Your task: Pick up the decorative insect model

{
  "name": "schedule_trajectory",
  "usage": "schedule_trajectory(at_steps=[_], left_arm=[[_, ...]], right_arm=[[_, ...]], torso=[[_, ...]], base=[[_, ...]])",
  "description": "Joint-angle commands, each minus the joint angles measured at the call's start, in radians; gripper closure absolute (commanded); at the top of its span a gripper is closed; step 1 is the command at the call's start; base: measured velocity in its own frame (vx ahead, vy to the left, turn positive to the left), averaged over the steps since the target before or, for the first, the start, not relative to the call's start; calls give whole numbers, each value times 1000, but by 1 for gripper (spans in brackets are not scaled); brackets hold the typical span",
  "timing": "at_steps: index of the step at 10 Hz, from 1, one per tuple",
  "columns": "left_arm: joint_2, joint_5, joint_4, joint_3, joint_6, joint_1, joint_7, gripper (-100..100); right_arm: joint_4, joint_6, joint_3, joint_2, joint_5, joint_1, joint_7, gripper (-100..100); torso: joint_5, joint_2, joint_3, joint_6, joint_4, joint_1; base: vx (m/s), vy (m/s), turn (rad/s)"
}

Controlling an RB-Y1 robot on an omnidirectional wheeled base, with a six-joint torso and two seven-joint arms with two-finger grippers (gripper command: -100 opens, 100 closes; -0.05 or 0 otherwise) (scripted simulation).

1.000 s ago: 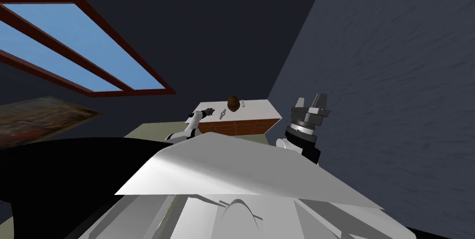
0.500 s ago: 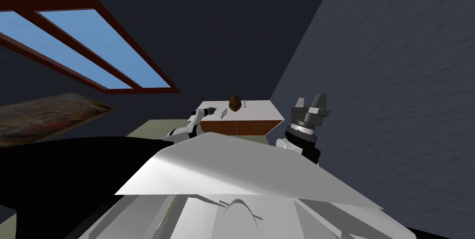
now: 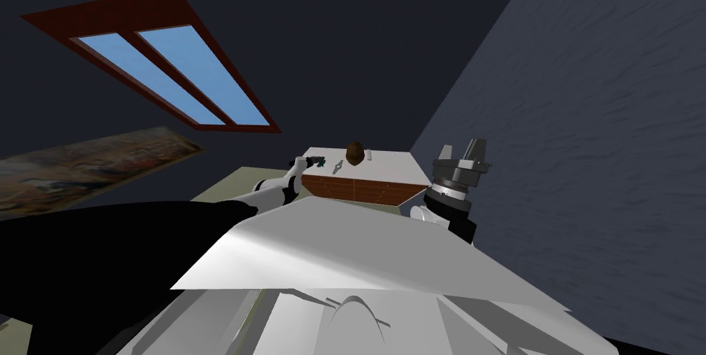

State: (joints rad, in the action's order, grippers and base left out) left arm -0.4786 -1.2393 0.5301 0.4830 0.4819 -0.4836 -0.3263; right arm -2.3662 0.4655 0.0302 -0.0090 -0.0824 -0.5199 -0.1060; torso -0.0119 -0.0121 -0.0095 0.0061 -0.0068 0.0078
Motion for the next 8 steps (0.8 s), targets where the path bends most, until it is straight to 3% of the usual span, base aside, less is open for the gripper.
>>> schedule_trajectory(at_steps=[1, 2, 3, 7, 8], left_arm=[[-1, 0, -44, -5, 1, -25, 11, -100], [-1, 3, -20, -5, 1, -13, 5, -100], [-1, 4, -22, -6, 2, -14, 3, 100], [-1, 4, -22, -6, 1, -14, 4, 100], [-1, 4, -22, -6, 1, -14, 4, 0]], right_arm=[[0, 0, 0, 0, 0, 0, 0, 0], [0, 0, 0, 0, 0, 0, 0, 0], [0, 0, 0, 0, 0, 0, 0, 0], [0, 0, 0, 0, 0, 0, 0, 0], [0, 0, 0, 0, 0, 0, 0, 0]], torso=[[0, 0, 0, 0, 0, 0], [0, 0, 0, 0, 0, 1], [0, 0, 0, 0, 0, 2], [-1, 0, 0, 0, 0, 3], [-1, 0, 0, 0, 0, 3]], base=[[4, -15, -36], [1, -4, -11], [0, 0, 0], [0, 0, 0], [0, 0, 0]])
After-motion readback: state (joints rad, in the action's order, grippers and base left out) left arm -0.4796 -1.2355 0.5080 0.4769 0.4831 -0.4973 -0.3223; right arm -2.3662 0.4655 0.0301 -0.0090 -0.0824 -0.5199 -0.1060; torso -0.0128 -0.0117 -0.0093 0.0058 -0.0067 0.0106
